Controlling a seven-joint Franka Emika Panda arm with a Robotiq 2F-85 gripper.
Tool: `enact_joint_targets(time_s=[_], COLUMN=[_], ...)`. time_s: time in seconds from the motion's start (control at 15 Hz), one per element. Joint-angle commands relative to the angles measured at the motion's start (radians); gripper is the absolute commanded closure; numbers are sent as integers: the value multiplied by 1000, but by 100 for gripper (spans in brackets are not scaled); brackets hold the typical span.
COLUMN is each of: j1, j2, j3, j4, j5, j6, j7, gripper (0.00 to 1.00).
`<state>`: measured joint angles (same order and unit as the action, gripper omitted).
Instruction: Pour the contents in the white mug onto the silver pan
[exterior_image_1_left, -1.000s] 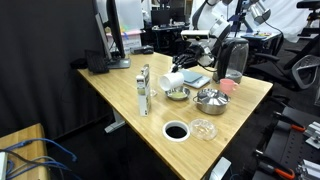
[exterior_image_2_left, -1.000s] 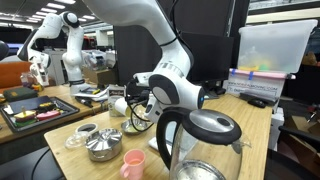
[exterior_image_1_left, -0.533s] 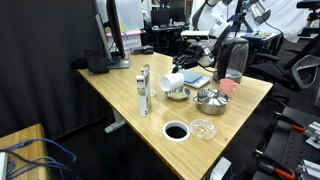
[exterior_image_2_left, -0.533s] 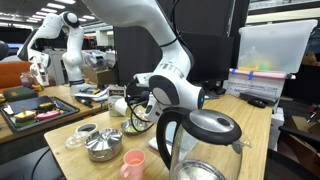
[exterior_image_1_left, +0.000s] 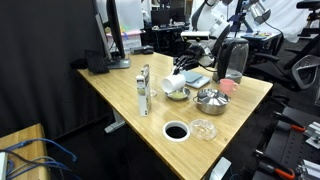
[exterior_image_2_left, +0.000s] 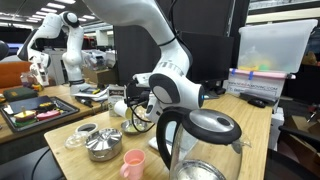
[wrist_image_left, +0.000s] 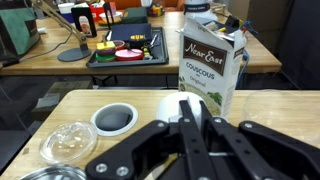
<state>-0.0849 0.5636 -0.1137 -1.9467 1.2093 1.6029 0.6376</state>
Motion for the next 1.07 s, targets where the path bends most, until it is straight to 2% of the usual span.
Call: enact_joint_targets(time_s=[0.0, 0.4, 0.73, 1.0], j1=[39, 89, 161, 223], j2=[-28, -63, -126, -203], j3=[-13, -4, 11, 57], j4=[1, 6, -21, -91], j5=[-67, -181, -343, -464], j6=[47, 107, 273, 361], j7=[-7, -11, -24, -31], gripper=[98, 98, 98, 98])
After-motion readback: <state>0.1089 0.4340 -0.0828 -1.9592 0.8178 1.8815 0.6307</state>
